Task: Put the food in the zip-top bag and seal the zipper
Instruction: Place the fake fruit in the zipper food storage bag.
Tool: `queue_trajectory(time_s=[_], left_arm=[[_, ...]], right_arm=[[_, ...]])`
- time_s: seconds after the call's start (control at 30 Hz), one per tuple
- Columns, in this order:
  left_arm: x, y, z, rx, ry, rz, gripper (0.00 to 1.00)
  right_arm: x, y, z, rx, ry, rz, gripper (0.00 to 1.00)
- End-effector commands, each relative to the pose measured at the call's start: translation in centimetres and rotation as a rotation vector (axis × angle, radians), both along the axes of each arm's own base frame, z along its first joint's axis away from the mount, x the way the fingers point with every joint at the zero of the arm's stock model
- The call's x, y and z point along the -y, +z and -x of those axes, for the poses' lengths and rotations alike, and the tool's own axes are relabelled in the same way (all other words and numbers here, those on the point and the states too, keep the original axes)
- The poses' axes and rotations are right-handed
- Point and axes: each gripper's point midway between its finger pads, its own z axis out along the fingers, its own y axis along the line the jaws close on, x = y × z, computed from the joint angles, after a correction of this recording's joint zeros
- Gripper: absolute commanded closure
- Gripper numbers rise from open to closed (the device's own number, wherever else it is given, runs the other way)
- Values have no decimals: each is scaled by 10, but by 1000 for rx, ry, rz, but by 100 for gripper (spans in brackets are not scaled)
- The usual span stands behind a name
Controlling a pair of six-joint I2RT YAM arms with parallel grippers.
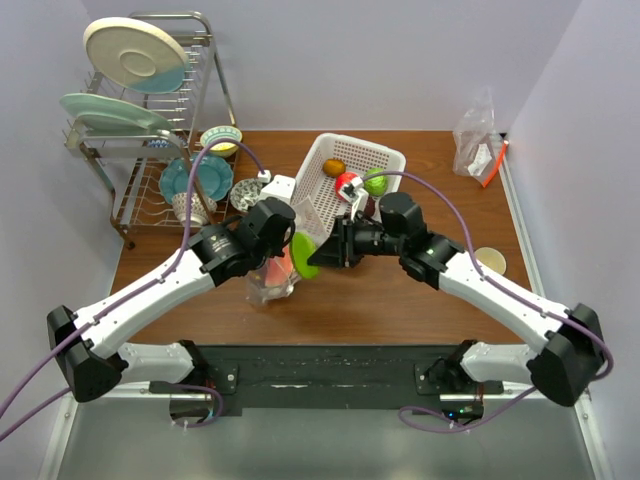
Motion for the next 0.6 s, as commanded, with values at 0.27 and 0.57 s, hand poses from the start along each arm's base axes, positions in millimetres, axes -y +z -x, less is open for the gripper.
queue_trajectory(time_s=[0.27,0.57], left_arm=[[0,29,0,62,11,79,100],[-6,27,0,65,20,55,100]], right_arm=[[-10,27,-48,105,-164,-13,18],[54,34,-68,303,-325,328,20]])
